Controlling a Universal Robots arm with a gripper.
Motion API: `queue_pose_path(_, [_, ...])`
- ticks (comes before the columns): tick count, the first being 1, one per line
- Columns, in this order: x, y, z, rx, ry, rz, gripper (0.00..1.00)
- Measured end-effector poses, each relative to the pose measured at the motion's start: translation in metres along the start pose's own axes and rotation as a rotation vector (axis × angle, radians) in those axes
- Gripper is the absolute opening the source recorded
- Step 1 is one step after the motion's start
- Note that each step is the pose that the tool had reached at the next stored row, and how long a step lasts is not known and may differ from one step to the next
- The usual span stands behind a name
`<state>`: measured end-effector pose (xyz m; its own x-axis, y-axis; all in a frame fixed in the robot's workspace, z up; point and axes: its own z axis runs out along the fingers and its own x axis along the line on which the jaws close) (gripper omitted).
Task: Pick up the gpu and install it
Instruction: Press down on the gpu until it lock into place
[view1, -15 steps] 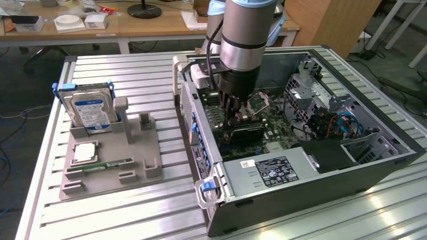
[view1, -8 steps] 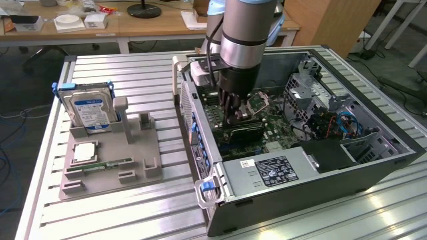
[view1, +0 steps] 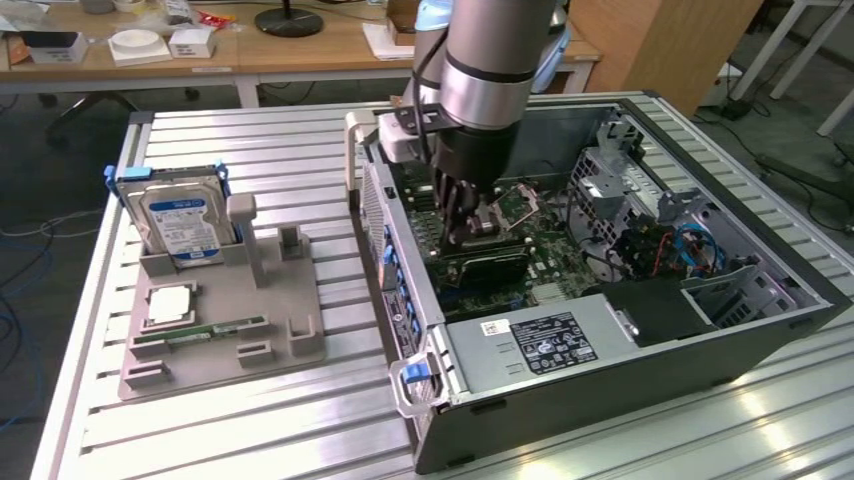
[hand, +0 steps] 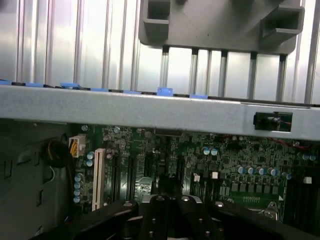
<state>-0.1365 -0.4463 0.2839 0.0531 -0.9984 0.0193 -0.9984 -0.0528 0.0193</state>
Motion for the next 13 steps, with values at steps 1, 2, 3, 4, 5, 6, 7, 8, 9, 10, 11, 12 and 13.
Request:
queue_pose_path(1, [-0.0005, 0.0005, -0.0001, -0.0077, -0.0002, 0.000, 0.10])
queue_pose_path(2, [-0.0012, 0.0013, 0.0000, -0.0169, -0.0008, 0.000, 0.10])
queue_pose_path(3, [-0.0018, 0.0021, 0.0000, -0.0270, -0.0014, -0.001, 0.10])
queue_pose_path(4, [-0.0023, 0.0027, 0.0000, -0.0371, -0.0019, -0.001, 0.10])
queue_pose_path(5, [-0.0028, 0.0029, -0.0001, -0.0483, -0.0023, -0.002, 0.10])
queue_pose_path(6, [-0.0031, 0.0030, 0.0000, -0.0587, -0.0030, -0.003, 0.10])
queue_pose_path(7, [-0.0033, 0.0030, 0.0000, -0.0670, -0.0036, -0.003, 0.10])
queue_pose_path(8, [-0.0038, 0.0029, 0.0000, -0.0759, -0.0039, -0.003, 0.10])
queue_pose_path(9, [-0.0042, 0.0029, 0.0000, -0.0836, -0.0043, -0.004, 0.10])
queue_pose_path(10, [-0.0048, 0.0029, -0.0001, -0.0901, -0.0046, -0.004, 0.10])
queue_pose_path(11, [-0.0055, 0.0031, 0.0000, -0.0934, -0.0049, -0.004, 0.10])
queue_pose_path(12, [-0.0066, 0.0031, -0.0001, -0.0956, -0.0049, -0.004, 0.10])
queue_pose_path(13, [-0.0079, 0.0030, -0.0001, -0.0969, -0.0050, -0.004, 0.10])
